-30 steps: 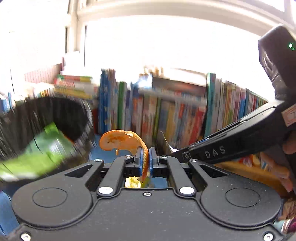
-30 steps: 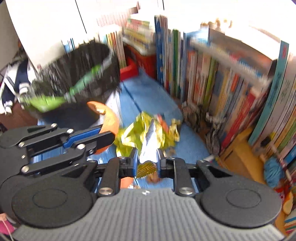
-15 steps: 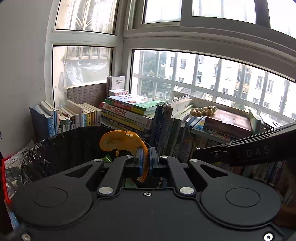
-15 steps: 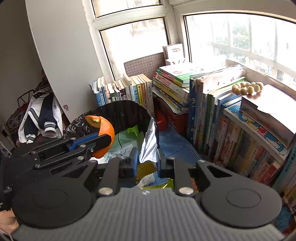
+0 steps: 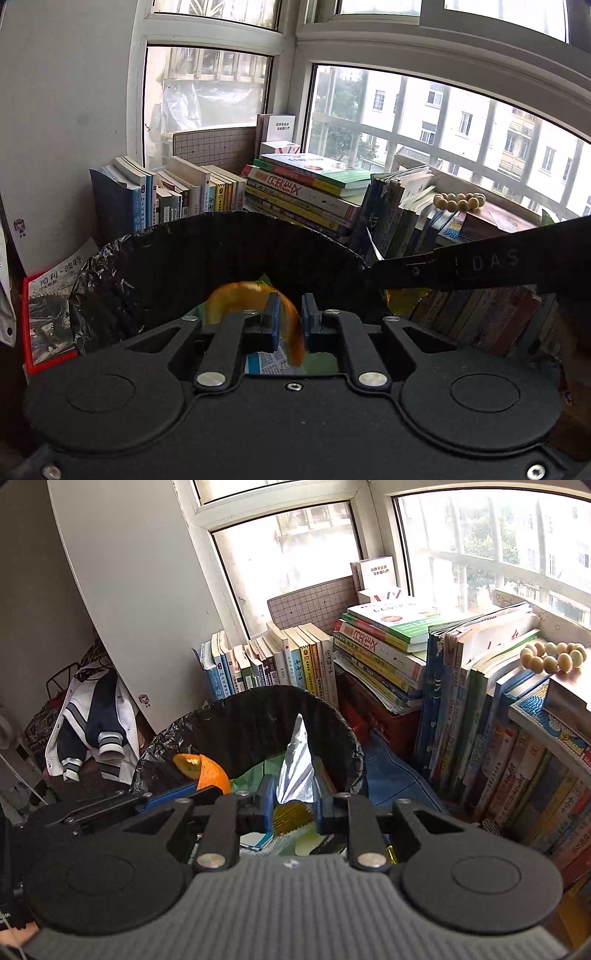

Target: Collect trash

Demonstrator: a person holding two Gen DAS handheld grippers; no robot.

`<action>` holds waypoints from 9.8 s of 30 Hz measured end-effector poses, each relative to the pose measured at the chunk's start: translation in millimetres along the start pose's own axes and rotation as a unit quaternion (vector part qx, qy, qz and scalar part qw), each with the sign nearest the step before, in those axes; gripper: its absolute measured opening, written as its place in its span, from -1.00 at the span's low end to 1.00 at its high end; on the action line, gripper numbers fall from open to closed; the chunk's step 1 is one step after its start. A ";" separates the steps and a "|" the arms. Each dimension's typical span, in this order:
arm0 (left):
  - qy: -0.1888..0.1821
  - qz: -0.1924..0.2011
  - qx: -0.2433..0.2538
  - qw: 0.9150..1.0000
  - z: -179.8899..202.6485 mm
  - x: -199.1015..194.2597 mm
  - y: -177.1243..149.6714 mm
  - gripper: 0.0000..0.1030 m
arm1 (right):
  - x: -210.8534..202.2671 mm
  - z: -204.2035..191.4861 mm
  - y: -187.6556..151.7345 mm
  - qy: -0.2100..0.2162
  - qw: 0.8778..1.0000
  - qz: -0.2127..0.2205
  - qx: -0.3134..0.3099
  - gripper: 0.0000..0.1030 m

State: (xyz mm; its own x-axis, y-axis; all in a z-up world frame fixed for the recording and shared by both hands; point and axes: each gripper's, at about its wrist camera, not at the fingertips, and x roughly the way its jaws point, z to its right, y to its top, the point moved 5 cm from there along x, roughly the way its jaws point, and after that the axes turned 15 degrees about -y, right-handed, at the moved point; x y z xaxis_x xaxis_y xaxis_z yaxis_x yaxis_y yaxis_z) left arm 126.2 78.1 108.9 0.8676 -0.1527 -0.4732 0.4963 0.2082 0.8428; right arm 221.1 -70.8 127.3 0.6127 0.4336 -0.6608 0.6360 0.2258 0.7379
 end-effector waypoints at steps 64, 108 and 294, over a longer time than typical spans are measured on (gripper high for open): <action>-0.073 -0.052 0.070 0.994 75.2 -4.1 -50.1 0.09 | -4.1 79.0 -97.5 -0.103 0.992 -0.065 -0.018 0.19; -0.066 -0.184 0.006 0.981 64.6 54.2 -186.5 0.13 | 38.9 65.8 -235.6 -0.054 0.975 -0.188 -0.101 0.33; -0.118 -0.036 0.081 0.989 122.2 31.2 -51.0 -0.35 | 4.2 98.6 -117.4 -0.105 0.991 -0.088 -0.006 -0.85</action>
State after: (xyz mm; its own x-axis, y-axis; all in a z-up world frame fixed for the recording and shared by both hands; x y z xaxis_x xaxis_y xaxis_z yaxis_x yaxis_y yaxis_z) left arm 124.3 -55.4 82.5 0.7897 -0.3864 -0.4765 0.5283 0.0335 0.8484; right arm 195.3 -181.5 24.3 0.5783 0.1959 -0.7919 0.7362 0.2929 0.6101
